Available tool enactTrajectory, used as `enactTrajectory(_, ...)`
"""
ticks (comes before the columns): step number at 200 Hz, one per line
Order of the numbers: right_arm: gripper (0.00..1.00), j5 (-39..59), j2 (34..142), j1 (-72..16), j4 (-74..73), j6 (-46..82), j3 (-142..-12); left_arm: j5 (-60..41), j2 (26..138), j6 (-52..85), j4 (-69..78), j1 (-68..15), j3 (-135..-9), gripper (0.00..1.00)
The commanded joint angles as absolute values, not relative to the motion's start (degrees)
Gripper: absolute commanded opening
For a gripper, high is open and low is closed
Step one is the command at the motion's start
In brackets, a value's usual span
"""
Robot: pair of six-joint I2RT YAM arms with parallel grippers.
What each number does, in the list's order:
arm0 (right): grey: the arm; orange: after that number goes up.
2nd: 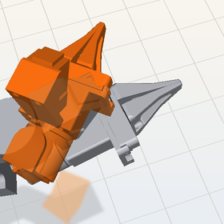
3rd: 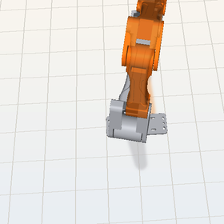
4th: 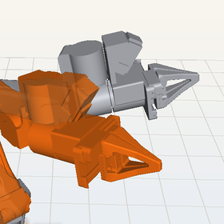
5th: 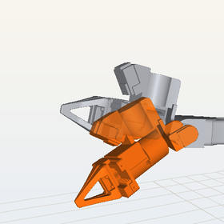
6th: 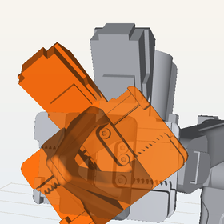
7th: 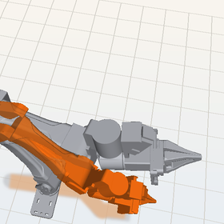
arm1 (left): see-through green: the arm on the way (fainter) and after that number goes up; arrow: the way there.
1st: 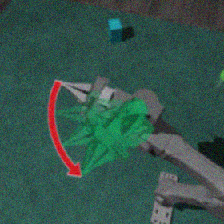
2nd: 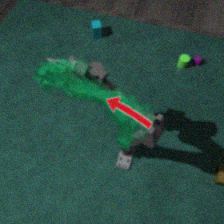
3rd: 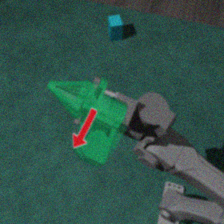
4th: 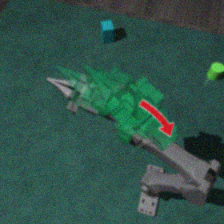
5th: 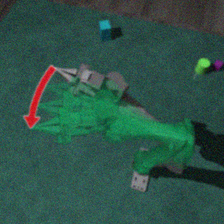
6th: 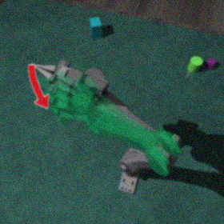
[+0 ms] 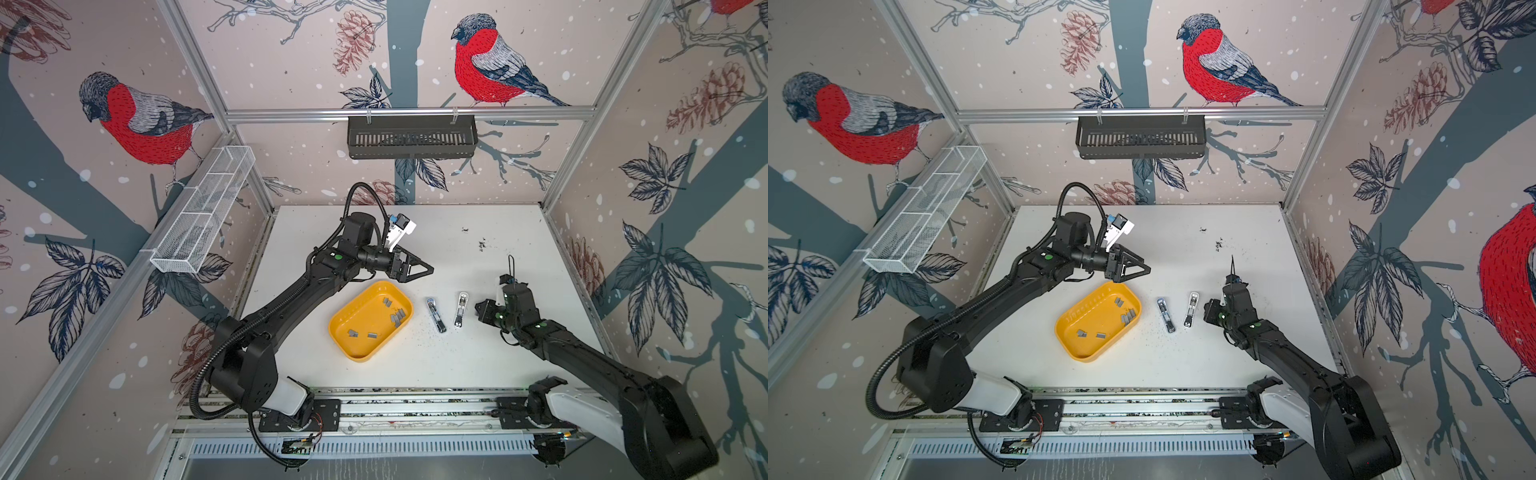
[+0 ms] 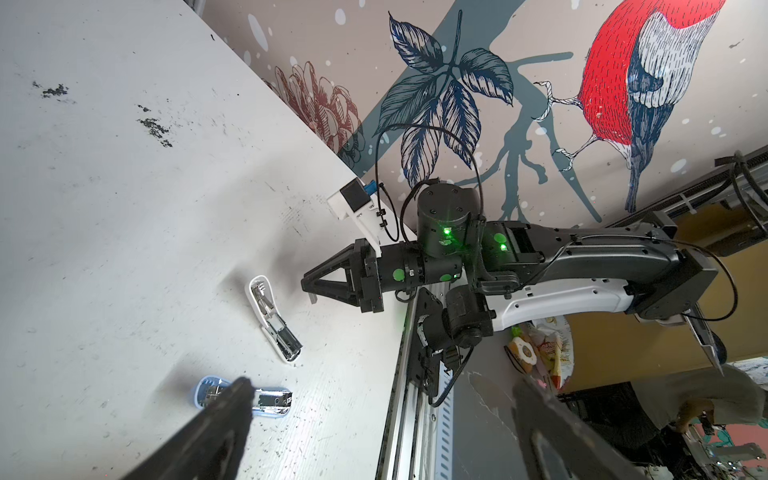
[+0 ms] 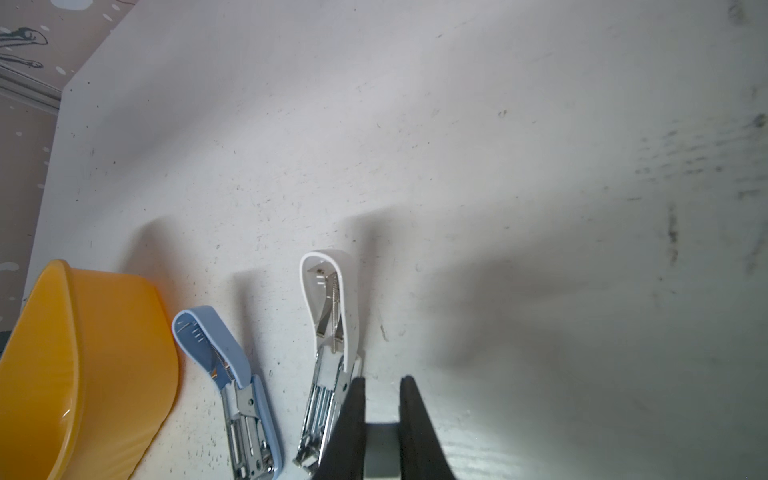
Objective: Load the staples into the stapler
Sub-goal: 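Lower the staple strip with the right gripper toward the white stapler's channel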
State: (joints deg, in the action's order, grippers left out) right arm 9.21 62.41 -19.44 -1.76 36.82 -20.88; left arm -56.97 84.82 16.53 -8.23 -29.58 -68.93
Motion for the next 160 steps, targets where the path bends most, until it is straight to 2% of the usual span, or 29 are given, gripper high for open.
enactTrajectory(1,0.13,10.69,64.56,-19.32,-5.38,34.89,-21.94,-57.27,85.07,15.65,-8.61,-29.7,-69.22,0.97)
enactTrajectory(95,0.12,10.55,73.62,-19.18,-8.14,33.31,-24.85,-57.42,85.34,15.6,-8.69,-29.79,-69.19,0.97)
enactTrajectory(160,0.11,11.24,76.1,-19.17,-10.13,33.14,-25.64,-57.63,85.34,15.45,-8.79,-29.75,-69.17,0.97)
